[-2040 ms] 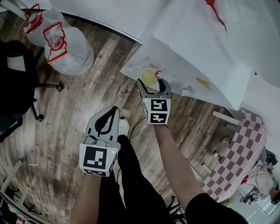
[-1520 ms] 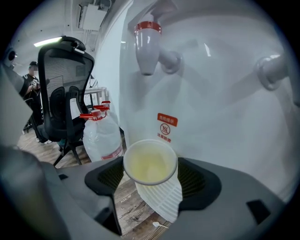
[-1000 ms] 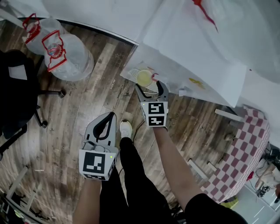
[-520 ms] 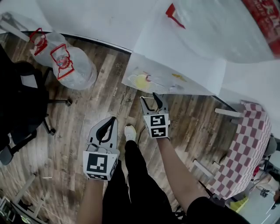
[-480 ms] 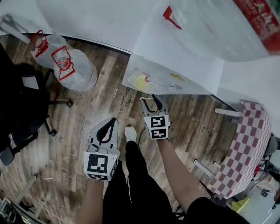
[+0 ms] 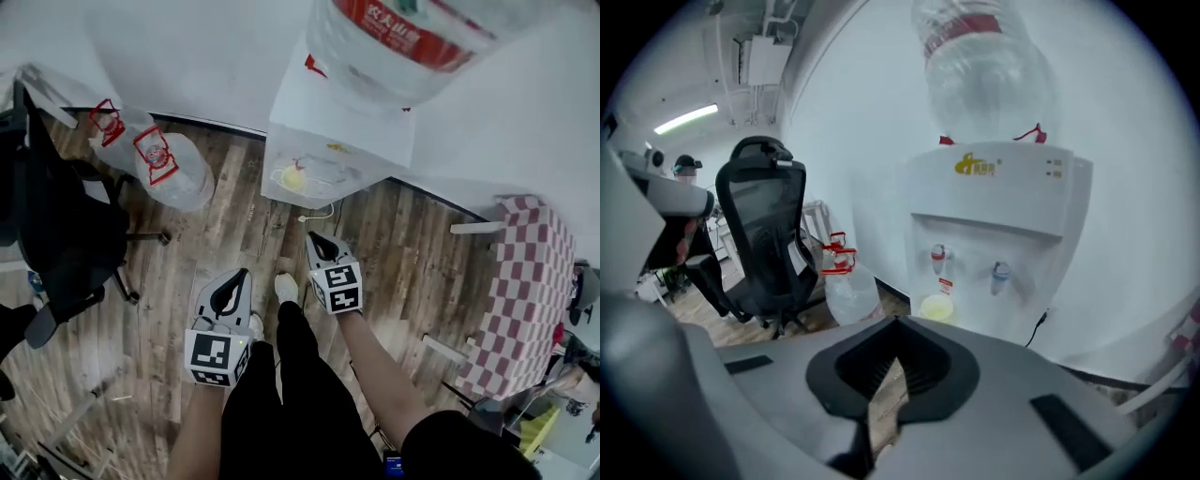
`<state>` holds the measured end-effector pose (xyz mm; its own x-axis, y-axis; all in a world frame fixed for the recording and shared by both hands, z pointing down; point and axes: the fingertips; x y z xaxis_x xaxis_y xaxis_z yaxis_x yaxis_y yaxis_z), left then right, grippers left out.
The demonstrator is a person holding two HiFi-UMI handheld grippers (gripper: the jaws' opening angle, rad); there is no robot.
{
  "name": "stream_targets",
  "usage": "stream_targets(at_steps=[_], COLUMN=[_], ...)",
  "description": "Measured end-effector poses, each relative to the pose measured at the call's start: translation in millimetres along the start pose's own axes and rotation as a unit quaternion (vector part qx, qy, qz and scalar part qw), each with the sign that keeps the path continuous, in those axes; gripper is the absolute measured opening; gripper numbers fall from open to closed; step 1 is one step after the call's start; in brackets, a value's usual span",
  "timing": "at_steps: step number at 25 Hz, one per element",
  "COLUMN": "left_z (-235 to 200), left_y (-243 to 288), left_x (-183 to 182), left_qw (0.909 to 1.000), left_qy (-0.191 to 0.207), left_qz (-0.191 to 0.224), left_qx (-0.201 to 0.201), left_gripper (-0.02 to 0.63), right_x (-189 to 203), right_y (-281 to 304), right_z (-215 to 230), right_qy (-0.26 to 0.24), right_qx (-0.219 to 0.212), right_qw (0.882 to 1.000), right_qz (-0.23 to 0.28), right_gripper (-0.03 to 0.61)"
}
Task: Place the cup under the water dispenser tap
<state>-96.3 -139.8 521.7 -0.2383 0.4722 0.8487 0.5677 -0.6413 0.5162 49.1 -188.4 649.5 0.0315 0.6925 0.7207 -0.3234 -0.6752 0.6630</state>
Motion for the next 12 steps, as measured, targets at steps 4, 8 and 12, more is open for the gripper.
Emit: stream_targets(at_steps=[4, 8, 12], left_z=[10.0, 19.3, 24.2], left_y=[-46.1, -85.2, -123.8], left_x=[-10.8, -18.4, -19.3], left_qw=[0.9999, 0.9989, 0.9986], left_qy=[0.009, 0.036, 0.04], left_qz=[0.012, 0.024, 0.031], left_qx=[0.008, 0.017, 0.018], left_gripper=[0.014, 0.015, 0.015], right_x=[-13.5, -25.7, -24.3], right_y=[-58.2, -121.3, -183.1], right_z=[-32.6, -63.5, -98.7], right_qy=[0.037, 0.054, 0.059], right_qx=[-0.016, -0.026, -0.046], right_qw=[0.999, 0.997, 0.994], right_qz=[0.024, 0.055, 0.075], right_gripper=[0.021, 0.021, 0.021])
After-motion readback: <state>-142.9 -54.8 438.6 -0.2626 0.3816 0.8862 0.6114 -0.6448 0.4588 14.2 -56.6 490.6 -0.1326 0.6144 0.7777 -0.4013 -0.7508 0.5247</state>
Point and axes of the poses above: the fingertips, and each gripper's own axes: y forward along the fingers, z to its right, x out of its underside, and after that the axes turned 9 degrees about y, right-handed
